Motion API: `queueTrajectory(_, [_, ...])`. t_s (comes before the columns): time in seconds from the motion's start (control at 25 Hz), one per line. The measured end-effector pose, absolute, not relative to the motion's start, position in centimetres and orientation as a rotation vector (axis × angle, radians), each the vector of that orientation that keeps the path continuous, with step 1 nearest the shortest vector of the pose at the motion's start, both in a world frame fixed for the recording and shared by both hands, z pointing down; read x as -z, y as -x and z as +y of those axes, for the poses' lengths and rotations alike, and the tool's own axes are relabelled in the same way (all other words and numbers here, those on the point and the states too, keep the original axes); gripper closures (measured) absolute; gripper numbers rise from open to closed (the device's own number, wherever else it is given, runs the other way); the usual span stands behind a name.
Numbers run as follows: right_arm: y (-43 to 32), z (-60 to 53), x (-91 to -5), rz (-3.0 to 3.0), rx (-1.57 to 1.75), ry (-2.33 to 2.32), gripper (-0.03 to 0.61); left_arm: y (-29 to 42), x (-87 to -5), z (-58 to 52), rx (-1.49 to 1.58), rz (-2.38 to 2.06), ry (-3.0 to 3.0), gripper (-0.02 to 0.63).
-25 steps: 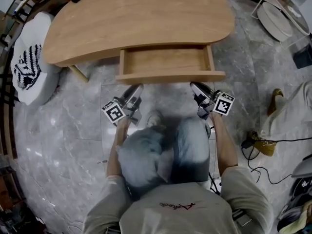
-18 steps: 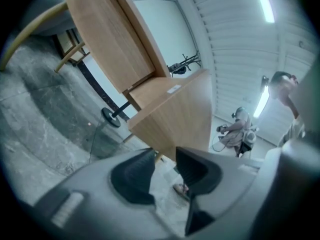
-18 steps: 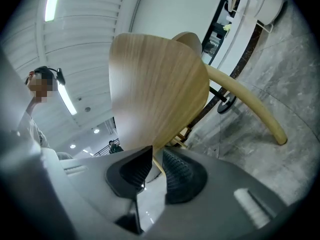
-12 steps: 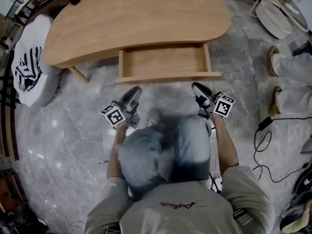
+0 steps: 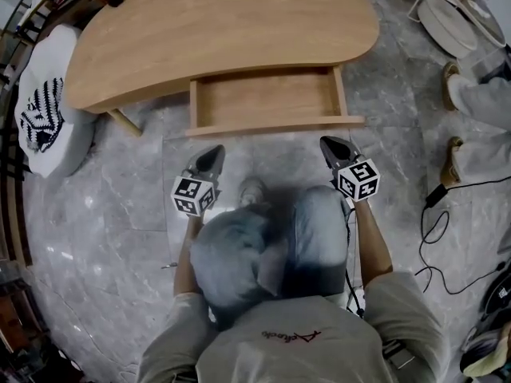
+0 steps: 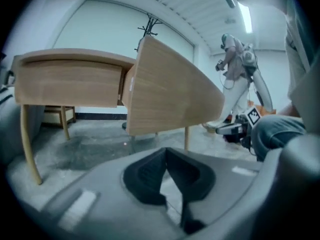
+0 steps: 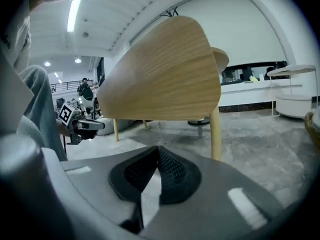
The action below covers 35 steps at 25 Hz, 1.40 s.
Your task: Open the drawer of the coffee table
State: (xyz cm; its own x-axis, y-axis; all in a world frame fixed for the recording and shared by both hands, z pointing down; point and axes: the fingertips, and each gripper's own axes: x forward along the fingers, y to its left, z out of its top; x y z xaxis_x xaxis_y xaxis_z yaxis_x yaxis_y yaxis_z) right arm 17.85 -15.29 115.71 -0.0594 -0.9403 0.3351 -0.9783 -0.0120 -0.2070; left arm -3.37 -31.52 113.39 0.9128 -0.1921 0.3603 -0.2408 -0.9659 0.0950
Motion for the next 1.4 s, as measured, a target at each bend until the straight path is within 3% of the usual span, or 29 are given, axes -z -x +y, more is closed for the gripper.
queueTrajectory(0.32, [-18.8, -17.5, -118.7, -2.050, -0.599, -2.099, 0.574, 2.3, -116.4, -33.5, -0.611, -0.295, -2.961, 0.614])
queueTrajectory(0.76, [-16.7, -19.1, -120.4, -1.952, -0.868, -1.954, 0.574, 2.4, -119.4, -34.8, -0.746, -0.253, -2.749, 0.614])
queueTrajectory(1.08, [-12.8, -16.5, -114.4, -1.888, -1.086, -1.834, 0.574, 4.9, -114.1, -33.2, -0.838, -0.263, -2.593, 0.614])
queueTrajectory(1.4, [-11.7, -16.8, -100.5, -1.881, -1.141, -1.753, 0.574, 6.3, -101.9, -32.0, -0.878, -0.283, -2.500, 0.614])
